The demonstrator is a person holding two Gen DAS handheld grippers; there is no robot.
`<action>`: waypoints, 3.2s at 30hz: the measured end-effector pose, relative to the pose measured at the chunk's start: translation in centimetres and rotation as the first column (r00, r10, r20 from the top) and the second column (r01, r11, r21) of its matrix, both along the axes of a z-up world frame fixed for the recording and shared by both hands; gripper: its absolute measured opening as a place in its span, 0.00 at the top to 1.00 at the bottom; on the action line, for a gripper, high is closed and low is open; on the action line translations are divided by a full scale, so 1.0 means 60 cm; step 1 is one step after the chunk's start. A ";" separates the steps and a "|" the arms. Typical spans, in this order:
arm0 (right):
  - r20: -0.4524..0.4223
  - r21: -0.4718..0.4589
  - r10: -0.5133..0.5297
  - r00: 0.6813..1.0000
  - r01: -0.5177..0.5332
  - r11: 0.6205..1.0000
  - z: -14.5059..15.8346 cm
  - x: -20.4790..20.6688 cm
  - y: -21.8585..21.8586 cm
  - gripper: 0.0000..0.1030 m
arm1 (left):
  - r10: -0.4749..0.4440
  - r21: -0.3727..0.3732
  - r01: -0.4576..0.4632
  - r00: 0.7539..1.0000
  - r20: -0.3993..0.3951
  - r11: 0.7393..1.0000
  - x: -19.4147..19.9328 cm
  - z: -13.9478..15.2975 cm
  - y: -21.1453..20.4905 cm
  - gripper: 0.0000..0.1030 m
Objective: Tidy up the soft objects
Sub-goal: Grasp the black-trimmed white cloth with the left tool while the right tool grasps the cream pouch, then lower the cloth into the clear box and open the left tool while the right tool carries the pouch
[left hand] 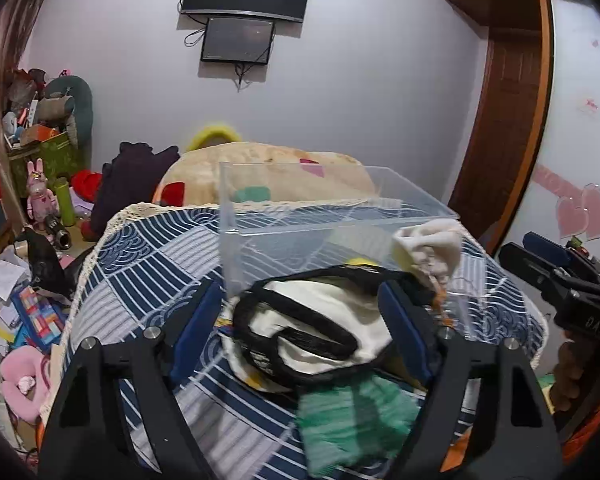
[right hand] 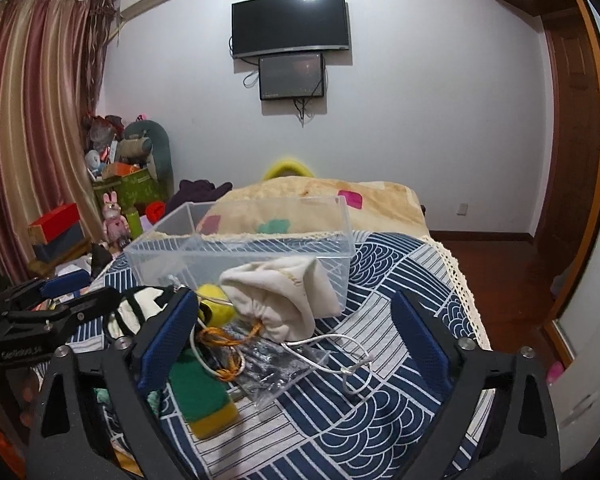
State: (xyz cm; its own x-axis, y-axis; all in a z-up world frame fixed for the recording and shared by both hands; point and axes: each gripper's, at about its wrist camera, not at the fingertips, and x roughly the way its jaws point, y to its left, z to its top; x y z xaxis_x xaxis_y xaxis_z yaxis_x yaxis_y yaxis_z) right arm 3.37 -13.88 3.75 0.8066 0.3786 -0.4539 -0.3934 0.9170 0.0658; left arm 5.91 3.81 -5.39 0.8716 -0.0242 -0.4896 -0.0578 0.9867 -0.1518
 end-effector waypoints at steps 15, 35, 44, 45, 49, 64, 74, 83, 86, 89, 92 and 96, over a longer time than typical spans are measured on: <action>-0.119 -0.003 0.032 0.992 -0.033 0.999 -0.028 0.067 0.006 0.38 | -0.038 -0.041 0.033 0.991 -0.131 0.999 0.063 -0.058 0.029 0.44; -0.261 0.058 0.127 0.957 -0.116 0.992 -0.072 0.113 0.027 0.69 | -0.035 0.023 0.037 0.995 -0.089 0.999 0.024 -0.053 0.006 0.80; -0.233 0.115 0.125 0.964 -0.101 0.988 -0.054 0.089 0.003 0.89 | -0.007 0.033 0.007 1.000 -0.004 0.999 -0.007 -0.010 0.008 0.82; -0.228 0.115 0.127 0.965 -0.102 0.988 -0.050 0.086 0.000 0.89 | -0.005 0.036 0.005 1.000 0.005 0.999 -0.010 -0.005 0.008 0.82; -0.182 0.116 0.115 0.976 -0.095 0.989 -0.028 0.069 -0.008 0.89 | 0.002 0.044 -0.004 0.999 0.037 0.999 -0.017 0.013 0.009 0.82; -0.050 0.113 0.065 0.997 -0.059 0.992 0.039 0.052 -0.027 0.89 | 0.048 0.062 -0.059 0.985 0.167 0.996 -0.006 0.096 0.033 0.83; 0.037 0.060 0.027 0.999 -0.029 0.998 0.065 0.084 -0.008 0.89 | 0.108 0.077 -0.122 0.980 0.167 0.989 0.052 0.110 0.047 0.83; 0.030 0.032 -0.008 1.000 0.007 0.999 0.062 0.134 0.013 0.89 | 0.146 0.113 -0.155 0.986 0.082 0.981 0.126 0.075 0.053 0.83; 0.011 0.012 -0.014 1.000 0.014 1.000 0.052 0.147 0.021 0.89 | 0.141 0.122 -0.147 0.989 0.054 0.982 0.146 0.060 0.051 0.83; -0.014 -0.021 -0.013 1.000 0.012 1.000 0.038 0.158 0.032 0.89 | 0.130 0.133 -0.131 0.991 0.020 0.982 0.162 0.044 0.049 0.83; -0.051 -0.047 -0.001 0.999 -0.001 0.999 0.021 0.168 0.040 0.89 | 0.110 0.150 -0.108 0.994 -0.004 0.983 0.172 0.031 0.040 0.83; -0.099 -0.064 0.018 0.995 -0.024 0.998 0.004 0.178 0.044 0.89 | 0.088 0.175 -0.082 0.996 -0.026 0.981 0.180 0.017 0.026 0.82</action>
State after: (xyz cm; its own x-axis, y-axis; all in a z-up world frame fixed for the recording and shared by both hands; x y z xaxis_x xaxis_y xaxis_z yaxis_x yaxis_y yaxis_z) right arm 14.02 -11.22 4.01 0.7490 0.3624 -0.5546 -0.4073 0.9122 0.0459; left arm 16.74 5.35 -4.36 0.8498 0.1371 -0.5090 -0.1446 0.9892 0.0251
